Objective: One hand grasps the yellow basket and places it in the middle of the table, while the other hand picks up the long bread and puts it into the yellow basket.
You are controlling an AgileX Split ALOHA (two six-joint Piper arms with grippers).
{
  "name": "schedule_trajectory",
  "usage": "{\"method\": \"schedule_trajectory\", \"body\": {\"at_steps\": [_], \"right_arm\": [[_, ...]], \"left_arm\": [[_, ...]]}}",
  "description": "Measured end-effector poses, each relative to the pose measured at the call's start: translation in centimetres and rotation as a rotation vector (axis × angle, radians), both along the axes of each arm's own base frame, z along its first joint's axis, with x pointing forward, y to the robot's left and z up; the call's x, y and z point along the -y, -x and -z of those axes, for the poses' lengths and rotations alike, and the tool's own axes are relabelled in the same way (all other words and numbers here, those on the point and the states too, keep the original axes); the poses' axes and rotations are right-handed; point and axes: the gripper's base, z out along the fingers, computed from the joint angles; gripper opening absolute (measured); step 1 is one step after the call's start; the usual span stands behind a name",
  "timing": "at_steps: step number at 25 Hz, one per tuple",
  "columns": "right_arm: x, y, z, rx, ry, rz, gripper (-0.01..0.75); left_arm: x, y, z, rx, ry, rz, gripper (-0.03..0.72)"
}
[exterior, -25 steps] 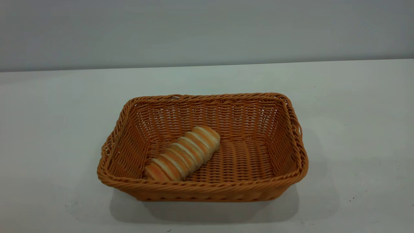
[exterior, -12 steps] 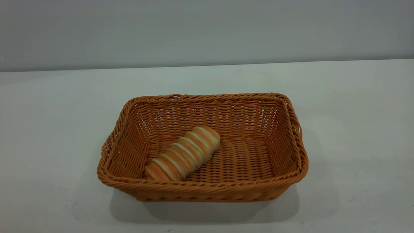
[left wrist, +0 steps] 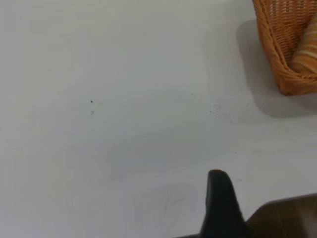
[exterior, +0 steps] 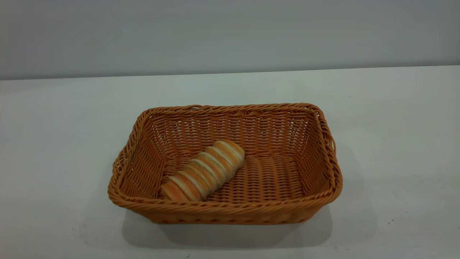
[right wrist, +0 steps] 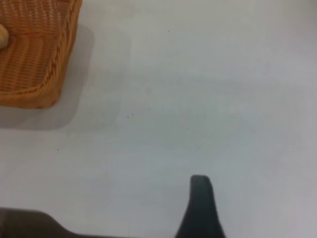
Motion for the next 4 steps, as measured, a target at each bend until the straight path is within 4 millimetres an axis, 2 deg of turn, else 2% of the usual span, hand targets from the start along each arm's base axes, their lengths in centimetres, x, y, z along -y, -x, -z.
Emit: {"method": "schedule_trajectory", "body": {"at_steps": [4], "right_arm": [[0.00,0.00,0.00,0.000,0.000,0.000,0.585]], "left_arm": [[0.00,0.00,0.00,0.000,0.000,0.000,0.531]]}}
